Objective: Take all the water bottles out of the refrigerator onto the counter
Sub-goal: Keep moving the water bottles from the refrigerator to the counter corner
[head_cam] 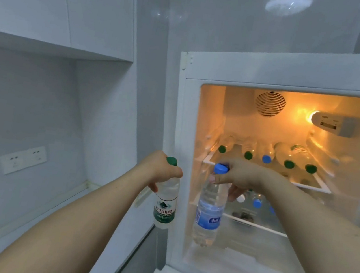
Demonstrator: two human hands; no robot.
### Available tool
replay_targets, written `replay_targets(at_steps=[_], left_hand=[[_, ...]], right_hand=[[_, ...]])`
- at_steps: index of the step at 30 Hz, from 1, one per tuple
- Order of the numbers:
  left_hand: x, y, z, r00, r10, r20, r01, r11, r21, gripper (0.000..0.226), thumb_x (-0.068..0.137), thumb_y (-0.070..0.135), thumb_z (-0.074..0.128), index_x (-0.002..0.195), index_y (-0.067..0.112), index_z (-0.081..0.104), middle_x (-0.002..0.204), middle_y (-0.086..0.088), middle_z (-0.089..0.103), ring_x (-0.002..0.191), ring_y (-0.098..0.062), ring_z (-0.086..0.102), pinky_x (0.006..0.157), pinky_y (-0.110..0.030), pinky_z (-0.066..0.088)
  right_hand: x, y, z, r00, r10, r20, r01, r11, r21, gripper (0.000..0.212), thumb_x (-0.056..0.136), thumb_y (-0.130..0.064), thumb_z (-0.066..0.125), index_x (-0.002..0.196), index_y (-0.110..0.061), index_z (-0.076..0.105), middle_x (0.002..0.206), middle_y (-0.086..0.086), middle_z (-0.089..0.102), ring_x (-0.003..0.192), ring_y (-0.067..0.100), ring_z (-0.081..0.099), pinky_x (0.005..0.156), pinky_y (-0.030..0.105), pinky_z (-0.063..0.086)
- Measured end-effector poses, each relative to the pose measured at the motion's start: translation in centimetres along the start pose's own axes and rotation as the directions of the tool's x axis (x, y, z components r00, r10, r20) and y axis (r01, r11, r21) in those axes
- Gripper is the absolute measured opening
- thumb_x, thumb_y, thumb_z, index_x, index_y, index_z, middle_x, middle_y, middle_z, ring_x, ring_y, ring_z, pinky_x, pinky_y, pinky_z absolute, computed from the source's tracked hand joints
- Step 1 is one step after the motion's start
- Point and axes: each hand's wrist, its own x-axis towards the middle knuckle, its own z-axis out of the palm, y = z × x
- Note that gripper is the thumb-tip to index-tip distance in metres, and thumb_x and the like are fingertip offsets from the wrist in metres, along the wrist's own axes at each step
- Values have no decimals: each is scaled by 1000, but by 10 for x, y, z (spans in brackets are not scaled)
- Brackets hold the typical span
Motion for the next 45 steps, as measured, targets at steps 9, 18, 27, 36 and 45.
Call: replay_targets(at_steps=[9, 18, 27, 36, 45], left_hand=[[-24, -88, -27, 972, -218, -84, 208, 972, -110, 44, 73, 37, 73, 99, 6, 57, 96, -11, 60, 62, -32, 63, 54, -31, 57], [-96, -180, -88, 870, -427, -249, 394, 903, -171, 40, 73, 36, 73, 95, 6, 59, 96, -10, 62, 74, -35, 69, 67, -40, 61], [-198, -245, -145, 738, -563, -373, 516, 826, -225, 33, 76, 35, 71, 85, 8, 55, 81, -5, 53, 59, -31, 62, 47, -27, 50], [-328, -302, -193, 566, -674, -475, 602, 731, -322, 31, 79, 34, 70, 81, 9, 51, 75, -4, 46, 59, -30, 58, 48, -26, 46], [-454, -354, -228, 405, -756, -514, 653, 633, -417, 36, 78, 38, 69, 92, 7, 55, 83, -6, 53, 62, -33, 64, 49, -25, 45]], right_hand=[[54, -43, 95, 958, -136, 253, 152, 987, -46, 33, 80, -28, 78, 106, -16, 60, 102, 14, 60, 66, 34, 67, 73, 48, 60], [68, -122, 202, 855, -286, 433, 334, 942, -37, 28, 77, -33, 79, 98, -24, 62, 106, 10, 57, 82, 44, 68, 70, 51, 59], [31, -206, 293, 727, -390, 566, 470, 883, 4, 26, 81, -28, 77, 101, -21, 62, 109, 12, 57, 89, 44, 66, 67, 47, 61], [-33, -297, 385, 552, -470, 689, 612, 789, 49, 23, 83, -27, 75, 101, -22, 62, 109, 11, 58, 96, 39, 66, 64, 38, 61], [-113, -375, 477, 384, -521, 762, 727, 679, 98, 26, 82, -31, 76, 103, -25, 61, 108, 4, 59, 84, 33, 70, 67, 38, 62]])
